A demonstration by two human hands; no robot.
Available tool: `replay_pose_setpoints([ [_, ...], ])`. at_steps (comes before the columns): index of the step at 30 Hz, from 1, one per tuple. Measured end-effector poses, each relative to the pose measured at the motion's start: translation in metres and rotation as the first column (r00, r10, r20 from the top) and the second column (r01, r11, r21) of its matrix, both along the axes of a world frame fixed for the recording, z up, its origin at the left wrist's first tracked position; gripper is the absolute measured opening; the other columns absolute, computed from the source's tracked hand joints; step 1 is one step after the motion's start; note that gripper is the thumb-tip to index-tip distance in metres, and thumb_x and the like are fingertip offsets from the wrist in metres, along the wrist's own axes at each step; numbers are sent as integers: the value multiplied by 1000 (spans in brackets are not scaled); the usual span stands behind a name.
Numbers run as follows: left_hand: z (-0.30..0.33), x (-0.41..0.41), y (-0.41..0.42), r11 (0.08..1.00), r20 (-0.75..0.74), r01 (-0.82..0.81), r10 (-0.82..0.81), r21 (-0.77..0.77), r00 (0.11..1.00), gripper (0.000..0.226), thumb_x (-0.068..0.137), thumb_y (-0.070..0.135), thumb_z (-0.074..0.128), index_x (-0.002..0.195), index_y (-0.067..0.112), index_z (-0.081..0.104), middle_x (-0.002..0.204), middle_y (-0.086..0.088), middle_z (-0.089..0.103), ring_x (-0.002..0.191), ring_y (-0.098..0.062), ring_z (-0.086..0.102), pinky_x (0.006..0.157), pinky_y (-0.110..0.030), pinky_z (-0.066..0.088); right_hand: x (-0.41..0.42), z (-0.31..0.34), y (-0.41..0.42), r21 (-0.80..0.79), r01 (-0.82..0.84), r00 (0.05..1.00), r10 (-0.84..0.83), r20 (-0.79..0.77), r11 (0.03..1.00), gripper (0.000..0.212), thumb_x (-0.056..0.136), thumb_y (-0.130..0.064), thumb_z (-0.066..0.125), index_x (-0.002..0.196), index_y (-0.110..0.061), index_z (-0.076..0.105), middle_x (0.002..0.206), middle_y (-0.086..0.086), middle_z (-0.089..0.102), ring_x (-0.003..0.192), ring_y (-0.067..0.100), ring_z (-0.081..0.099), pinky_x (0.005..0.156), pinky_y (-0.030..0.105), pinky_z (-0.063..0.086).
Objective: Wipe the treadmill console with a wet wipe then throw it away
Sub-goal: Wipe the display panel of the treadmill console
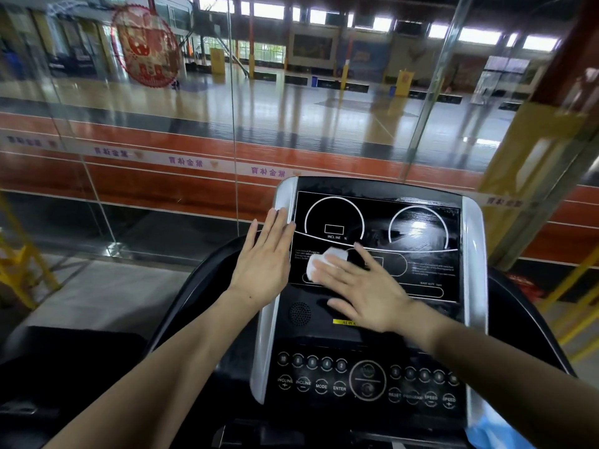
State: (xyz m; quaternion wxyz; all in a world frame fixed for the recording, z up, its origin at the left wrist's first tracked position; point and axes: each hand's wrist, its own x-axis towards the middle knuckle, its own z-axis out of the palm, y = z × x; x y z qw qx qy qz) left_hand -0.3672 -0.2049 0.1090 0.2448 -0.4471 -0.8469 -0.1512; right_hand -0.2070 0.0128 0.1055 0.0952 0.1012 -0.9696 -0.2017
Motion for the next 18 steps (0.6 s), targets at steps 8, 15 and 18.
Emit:
replay_pose_setpoints([
  [8,-5,1,16,998,-34,58,-58,0,998,61,104,24,44,162,11,29,174,-15,8,162,-31,-6,131,-51,6,-10,25,12,-154,204,965,-225,-134,967,64,110,-56,16,168,-30,15,175,-6,8,163,17,7,128,61,-5],
  [15,2,3,26,997,-59,70,-68,22,996,61,104,27,46,161,13,30,174,-14,9,162,-33,-3,130,-53,8,26,-4,10,-40,76,997,-76,2,996,61,112,-55,20,168,-31,16,175,-9,9,162,14,7,129,61,-1],
  [18,3,5,29,996,-65,87,-86,19,994,60,104,27,45,161,13,31,174,-15,8,161,-33,-4,130,-53,10,-6,32,25,-126,212,969,-225,-102,969,64,109,-59,15,167,-32,18,174,-9,12,161,15,15,129,60,-5],
])
